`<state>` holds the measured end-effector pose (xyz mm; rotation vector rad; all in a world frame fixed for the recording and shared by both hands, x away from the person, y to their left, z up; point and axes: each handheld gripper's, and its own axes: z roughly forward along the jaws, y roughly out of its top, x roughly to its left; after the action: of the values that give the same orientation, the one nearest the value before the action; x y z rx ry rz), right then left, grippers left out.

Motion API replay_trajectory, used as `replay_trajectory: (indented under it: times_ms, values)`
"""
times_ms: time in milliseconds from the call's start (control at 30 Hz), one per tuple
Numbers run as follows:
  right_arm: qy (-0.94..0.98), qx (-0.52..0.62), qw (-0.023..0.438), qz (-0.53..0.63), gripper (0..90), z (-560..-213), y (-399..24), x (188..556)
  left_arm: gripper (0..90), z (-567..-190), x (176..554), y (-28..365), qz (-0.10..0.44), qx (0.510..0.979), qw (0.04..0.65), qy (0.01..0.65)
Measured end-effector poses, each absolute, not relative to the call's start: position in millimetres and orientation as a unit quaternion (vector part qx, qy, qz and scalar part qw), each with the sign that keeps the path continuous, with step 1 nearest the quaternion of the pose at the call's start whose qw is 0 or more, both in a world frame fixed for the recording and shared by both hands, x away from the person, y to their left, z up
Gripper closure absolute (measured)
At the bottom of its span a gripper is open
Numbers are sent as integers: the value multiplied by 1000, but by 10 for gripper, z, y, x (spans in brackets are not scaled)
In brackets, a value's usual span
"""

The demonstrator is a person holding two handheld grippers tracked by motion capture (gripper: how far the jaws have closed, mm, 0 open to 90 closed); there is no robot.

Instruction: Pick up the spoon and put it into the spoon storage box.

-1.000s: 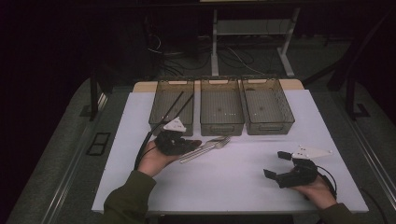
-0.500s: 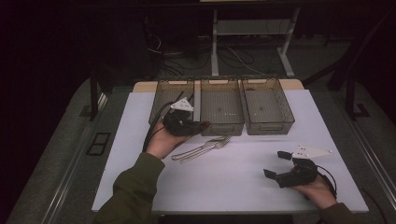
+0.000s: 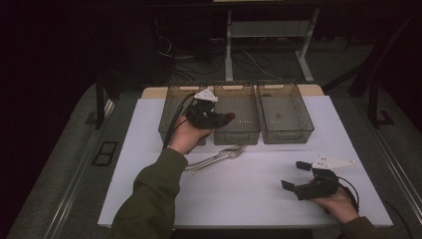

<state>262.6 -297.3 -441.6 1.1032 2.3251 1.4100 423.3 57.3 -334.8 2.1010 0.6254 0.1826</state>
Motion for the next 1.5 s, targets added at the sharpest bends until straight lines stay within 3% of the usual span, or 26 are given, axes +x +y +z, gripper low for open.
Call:
replay_trajectory:
  times_ms: [800, 1267, 1500]
  values:
    - [781, 370, 98, 493, 33, -4390, -2991, 2606, 785, -3353, 5008, -45, 103, 843, 453, 271]
    - [783, 366, 101, 493, 33, -4384, -2994, 2605, 780, -3615, 5118, -308, 110, 850, 430, 284]
    - [782, 366, 101, 494, 33, -4380, -2999, 2606, 660, -3622, 5075, -309, 116, 850, 429, 281]
